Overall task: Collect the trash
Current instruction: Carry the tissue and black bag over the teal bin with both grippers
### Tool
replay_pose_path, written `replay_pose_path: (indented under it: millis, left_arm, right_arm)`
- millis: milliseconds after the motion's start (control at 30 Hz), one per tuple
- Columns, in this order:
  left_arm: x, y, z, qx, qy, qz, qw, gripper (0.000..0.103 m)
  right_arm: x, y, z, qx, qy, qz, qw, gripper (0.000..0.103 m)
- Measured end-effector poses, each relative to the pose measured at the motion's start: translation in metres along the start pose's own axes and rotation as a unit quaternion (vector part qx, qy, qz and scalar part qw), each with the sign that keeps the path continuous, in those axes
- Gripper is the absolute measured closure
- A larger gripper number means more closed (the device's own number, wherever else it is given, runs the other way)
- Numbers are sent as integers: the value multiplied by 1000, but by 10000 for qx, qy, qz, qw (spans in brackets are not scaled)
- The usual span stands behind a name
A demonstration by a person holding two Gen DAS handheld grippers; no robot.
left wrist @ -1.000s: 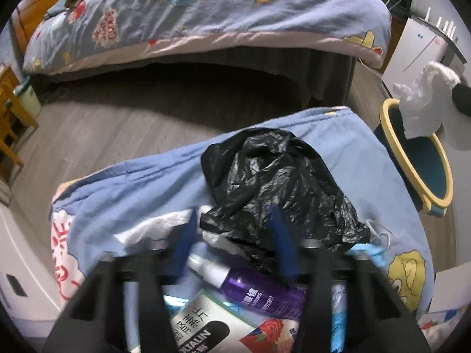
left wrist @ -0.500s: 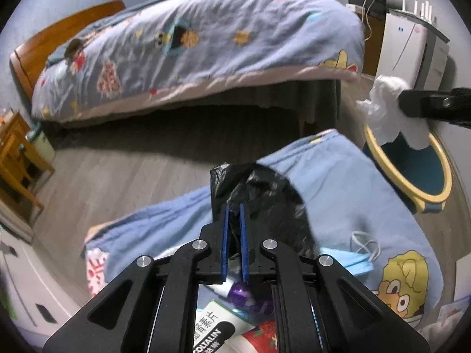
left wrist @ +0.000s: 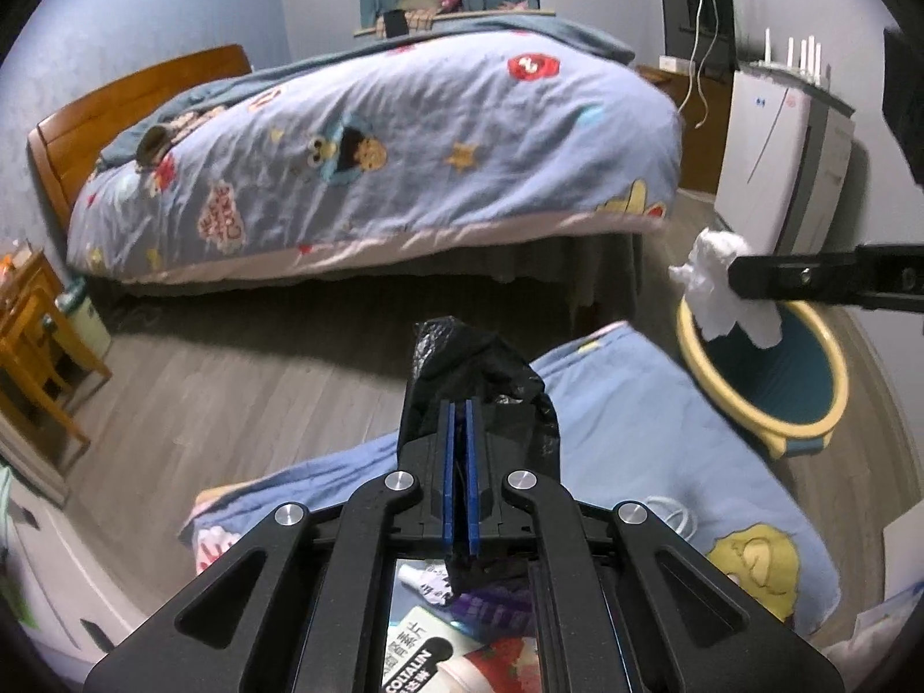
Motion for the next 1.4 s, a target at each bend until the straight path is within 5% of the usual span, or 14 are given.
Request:
replay_pose_path:
  millis: [500, 767, 1067, 1400]
  left_arm:
    - [2, 16, 28, 180, -48, 303, 9994, 99]
    - [34, 34, 24, 235, -120, 64, 9996, 99]
    - [113, 50, -4, 153, -870, -16, 9961, 99]
    - [181, 55, -53, -147, -1464, -39, 9891, 99]
  right_arm:
    - [17, 11, 18, 112, -83, 96, 9999, 97]
    - [45, 31, 42, 238, -249, 268, 9990, 97]
    - [109, 42, 55, 190, -812, 419, 9956, 97]
    - [184, 24, 35, -209, -1278, -207, 9914, 97]
Point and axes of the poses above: each gripper's, at about its wrist camera, not at the fingertips, and z roughly against the way its jaws point, x to its right, y to its top, the point moved 1 cm from there along -z, roughly the way its jaws point, and after that the axes turned 14 degrees about x, right-handed, at the moved point
